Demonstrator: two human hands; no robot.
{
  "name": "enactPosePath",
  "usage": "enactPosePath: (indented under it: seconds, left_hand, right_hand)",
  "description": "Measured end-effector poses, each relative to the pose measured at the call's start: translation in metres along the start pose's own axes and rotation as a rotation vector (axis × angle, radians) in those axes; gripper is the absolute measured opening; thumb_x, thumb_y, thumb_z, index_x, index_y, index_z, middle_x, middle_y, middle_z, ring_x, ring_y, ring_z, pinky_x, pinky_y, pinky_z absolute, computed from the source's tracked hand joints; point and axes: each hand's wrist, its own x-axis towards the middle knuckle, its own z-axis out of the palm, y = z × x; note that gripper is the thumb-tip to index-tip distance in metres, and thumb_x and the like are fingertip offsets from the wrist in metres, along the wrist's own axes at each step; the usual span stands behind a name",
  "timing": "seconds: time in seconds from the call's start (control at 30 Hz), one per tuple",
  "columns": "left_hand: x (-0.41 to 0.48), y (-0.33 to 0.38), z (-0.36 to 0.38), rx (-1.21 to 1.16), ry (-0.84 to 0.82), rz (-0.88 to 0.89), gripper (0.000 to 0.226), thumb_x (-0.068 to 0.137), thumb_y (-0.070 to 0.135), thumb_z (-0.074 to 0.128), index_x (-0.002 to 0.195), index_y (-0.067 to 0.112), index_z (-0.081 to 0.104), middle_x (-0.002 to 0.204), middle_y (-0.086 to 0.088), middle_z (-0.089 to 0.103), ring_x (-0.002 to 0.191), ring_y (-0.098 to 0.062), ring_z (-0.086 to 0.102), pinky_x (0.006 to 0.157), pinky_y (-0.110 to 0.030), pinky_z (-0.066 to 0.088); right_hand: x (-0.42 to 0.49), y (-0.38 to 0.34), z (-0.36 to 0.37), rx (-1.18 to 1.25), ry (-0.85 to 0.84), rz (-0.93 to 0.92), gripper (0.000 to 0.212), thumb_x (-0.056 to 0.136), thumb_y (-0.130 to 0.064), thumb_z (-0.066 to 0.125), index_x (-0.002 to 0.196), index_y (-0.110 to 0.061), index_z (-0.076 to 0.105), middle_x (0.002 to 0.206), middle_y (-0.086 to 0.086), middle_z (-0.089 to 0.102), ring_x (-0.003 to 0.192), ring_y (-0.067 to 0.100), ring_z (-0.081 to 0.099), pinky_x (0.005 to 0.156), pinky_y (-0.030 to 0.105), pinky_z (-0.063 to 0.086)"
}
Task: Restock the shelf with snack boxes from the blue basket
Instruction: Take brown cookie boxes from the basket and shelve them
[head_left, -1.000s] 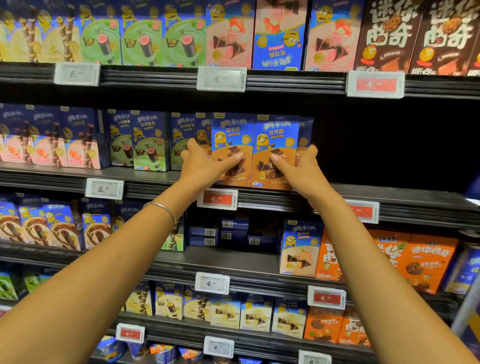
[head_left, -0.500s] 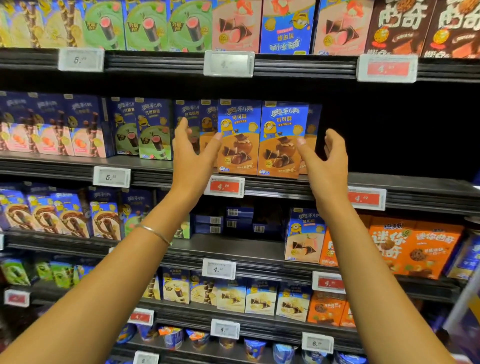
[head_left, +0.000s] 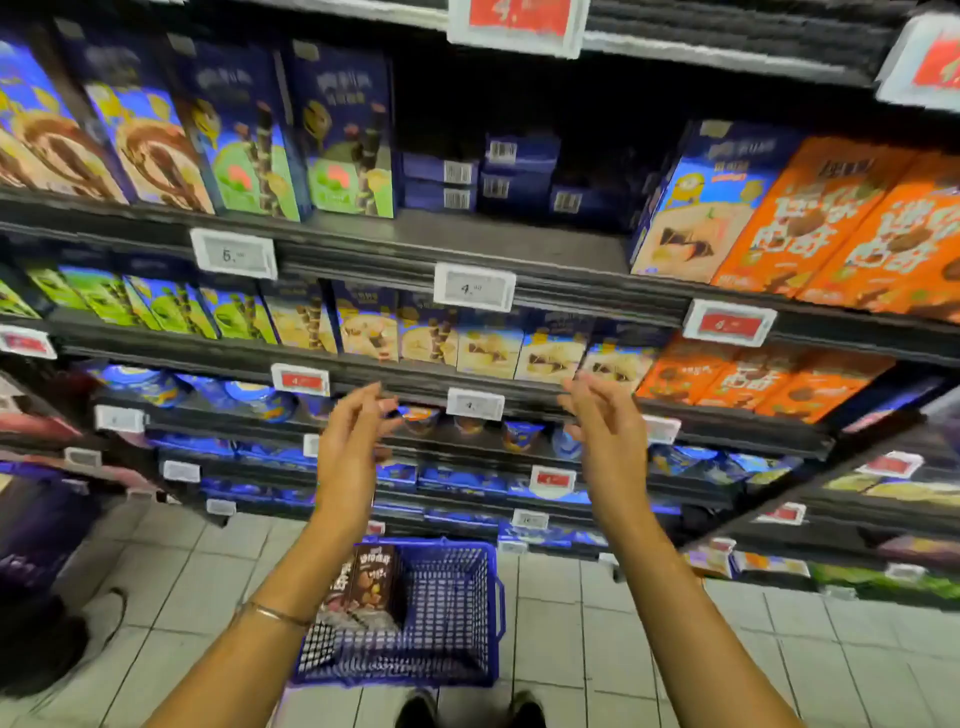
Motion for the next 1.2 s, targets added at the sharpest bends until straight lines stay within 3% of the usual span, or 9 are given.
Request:
enactPosePath:
  seconds: [0.2, 0.3, 0.5, 0.6, 0.7, 0.83, 0.9, 1.03, 1.2]
  left_hand:
    - [-0.048, -0.12, -0.056, 0.037, 0.108, -0.636, 0.063, 0.113, 0.049, 0.032, 0.138, 0.0, 0.064, 0.124, -0.025, 0.07, 0.103, -0.035, 0.065, 0.08, -0.038, 0.051]
    - [-0.067, -0.177, -0.077, 0.05, 0.222, -0.75, 0.068, 0.112, 0.055, 0.029, 0.129, 0.004, 0.069, 0.117, -0.023, 0.071, 0.106, -0.037, 0.066, 0.101, -0.051, 0.053]
    - [-0.048, -0.336, -0.123, 0.038, 0.264, -0.912, 0.081, 0.107, 0.068, 0.016, 0.141, 0.012, 0.063, 0.129, -0.016, 0.07, 0.116, -0.033, 0.067, 0.084, -0.034, 0.048]
    - [-0.02, -0.432, -0.14, -0.036, 0.294, -0.944, 0.072, 0.107, 0.069, 0.015, 0.105, 0.019, 0.066, 0.085, -0.004, 0.075, 0.075, -0.019, 0.069, 0.065, -0.028, 0.052]
    - [0.003, -0.524, -0.154, -0.056, 0.269, -0.931, 0.08, 0.104, 0.075, 0.009, 0.111, 0.017, 0.064, 0.093, -0.007, 0.068, 0.079, -0.022, 0.062, 0.069, -0.031, 0.048]
    - [0.018, -0.617, -0.156, -0.105, 0.375, -0.941, 0.071, 0.104, 0.075, 0.017, 0.089, 0.021, 0.06, 0.091, -0.006, 0.06, 0.071, -0.019, 0.055, 0.044, -0.018, 0.047]
    - [0.021, -0.652, -0.151, -0.132, 0.498, -0.894, 0.073, 0.105, 0.073, 0.023, 0.103, 0.016, 0.069, 0.11, -0.006, 0.071, 0.082, -0.02, 0.062, 0.061, -0.024, 0.052]
    - [0.029, -0.703, -0.146, -0.316, 0.655, -0.774, 0.086, 0.101, 0.079, 0.026, 0.148, 0.015, 0.058, 0.14, -0.007, 0.067, 0.101, -0.017, 0.066, 0.076, -0.031, 0.049]
    - [0.037, -0.711, -0.139, -0.483, 0.642, -0.703, 0.096, 0.094, 0.089, 0.022, 0.155, 0.021, 0.053, 0.154, -0.01, 0.057, 0.139, -0.032, 0.054, 0.114, -0.05, 0.045]
  right_hand:
    - [-0.059, 0.144, 0.006, -0.096, -0.122, 0.604, 0.03, 0.104, -0.029, 0.053, 0.116, -0.003, 0.063, 0.105, 0.007, 0.07, 0.1, 0.021, 0.066, 0.083, 0.033, 0.048]
    - [-0.081, 0.222, 0.011, -0.128, -0.172, 0.862, 0.023, 0.105, -0.026, 0.049, 0.11, -0.007, 0.061, 0.095, 0.009, 0.065, 0.088, 0.025, 0.06, 0.069, 0.031, 0.044]
    - [-0.105, 0.406, 0.058, -0.28, -0.275, 1.1, 0.028, 0.104, -0.035, 0.052, 0.107, -0.009, 0.061, 0.097, 0.02, 0.061, 0.089, 0.031, 0.06, 0.076, 0.036, 0.046]
    - [-0.099, 0.503, 0.094, -0.28, -0.332, 1.112, 0.027, 0.104, -0.036, 0.05, 0.108, -0.012, 0.062, 0.099, 0.013, 0.063, 0.085, 0.026, 0.062, 0.069, 0.027, 0.043]
    - [-0.091, 0.594, 0.133, -0.278, -0.355, 1.121, 0.048, 0.104, -0.041, 0.048, 0.121, 0.001, 0.062, 0.118, 0.025, 0.067, 0.101, 0.038, 0.068, 0.057, 0.024, 0.034]
    - [-0.075, 0.692, 0.177, -0.223, -0.4, 1.065, 0.063, 0.103, -0.044, 0.048, 0.138, 0.007, 0.05, 0.143, 0.031, 0.05, 0.131, 0.048, 0.049, 0.075, 0.032, 0.048]
    - [-0.067, 0.722, 0.192, -0.196, -0.429, 1.021, 0.062, 0.1, -0.052, 0.049, 0.142, -0.007, 0.052, 0.143, 0.02, 0.056, 0.128, 0.039, 0.055, 0.094, 0.045, 0.05]
    - [-0.054, 0.757, 0.221, -0.066, -0.557, 0.895, 0.03, 0.092, -0.065, 0.052, 0.107, -0.041, 0.063, 0.081, -0.031, 0.067, 0.072, -0.012, 0.064, 0.059, 0.02, 0.051]
    - [-0.048, 0.763, 0.249, 0.067, -0.681, 0.795, 0.061, 0.083, -0.067, 0.065, 0.135, -0.033, 0.061, 0.112, -0.018, 0.074, 0.098, 0.0, 0.072, 0.077, 0.022, 0.056]
